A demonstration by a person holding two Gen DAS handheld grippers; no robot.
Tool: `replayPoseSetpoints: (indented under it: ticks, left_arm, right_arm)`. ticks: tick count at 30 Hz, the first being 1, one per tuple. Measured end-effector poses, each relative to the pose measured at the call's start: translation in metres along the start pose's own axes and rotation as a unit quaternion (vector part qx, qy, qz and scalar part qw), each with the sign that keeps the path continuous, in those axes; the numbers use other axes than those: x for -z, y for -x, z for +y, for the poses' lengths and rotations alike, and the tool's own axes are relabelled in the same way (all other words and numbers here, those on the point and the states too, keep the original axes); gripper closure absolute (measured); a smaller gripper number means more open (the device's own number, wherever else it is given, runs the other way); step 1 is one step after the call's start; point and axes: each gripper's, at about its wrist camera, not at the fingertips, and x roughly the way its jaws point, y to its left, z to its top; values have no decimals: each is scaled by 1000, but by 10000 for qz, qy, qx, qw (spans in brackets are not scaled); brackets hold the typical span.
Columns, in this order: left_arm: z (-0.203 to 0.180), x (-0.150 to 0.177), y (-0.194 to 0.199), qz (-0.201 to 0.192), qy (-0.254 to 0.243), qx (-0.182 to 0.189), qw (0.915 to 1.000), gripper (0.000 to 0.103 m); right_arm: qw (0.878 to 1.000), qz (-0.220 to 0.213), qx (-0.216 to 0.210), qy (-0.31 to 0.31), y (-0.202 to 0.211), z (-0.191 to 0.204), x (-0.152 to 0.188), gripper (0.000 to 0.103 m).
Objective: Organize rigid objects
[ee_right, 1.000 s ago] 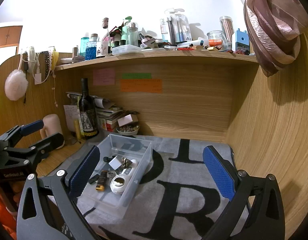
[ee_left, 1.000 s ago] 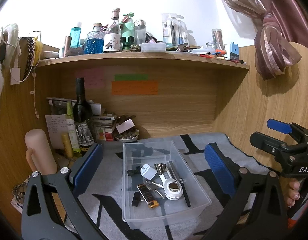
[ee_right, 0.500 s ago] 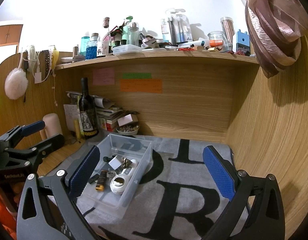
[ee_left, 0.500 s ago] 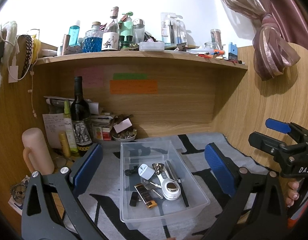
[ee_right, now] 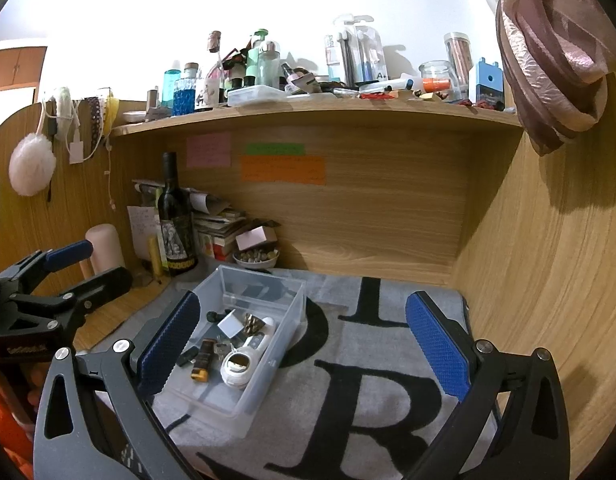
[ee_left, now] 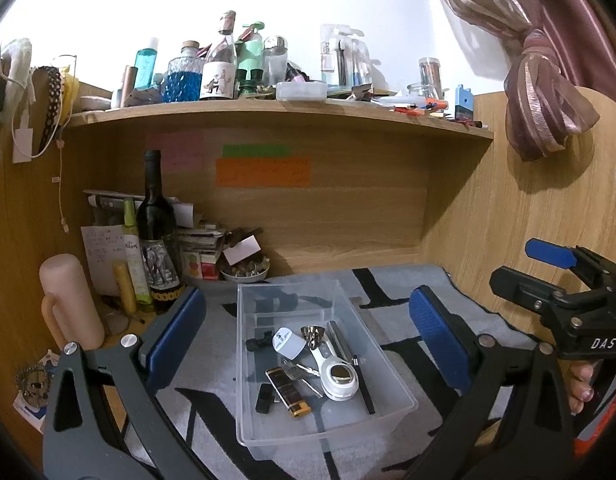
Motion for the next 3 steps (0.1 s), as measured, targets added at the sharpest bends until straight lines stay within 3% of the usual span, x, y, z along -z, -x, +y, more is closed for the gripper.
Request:
replayPoseSetpoints:
  ticks: [3]
  left_arm:
    - [0,-1,-1,21,15,27,10000,0]
  right_arm:
    - [10000,6,-21,1,-1,-2,0,0]
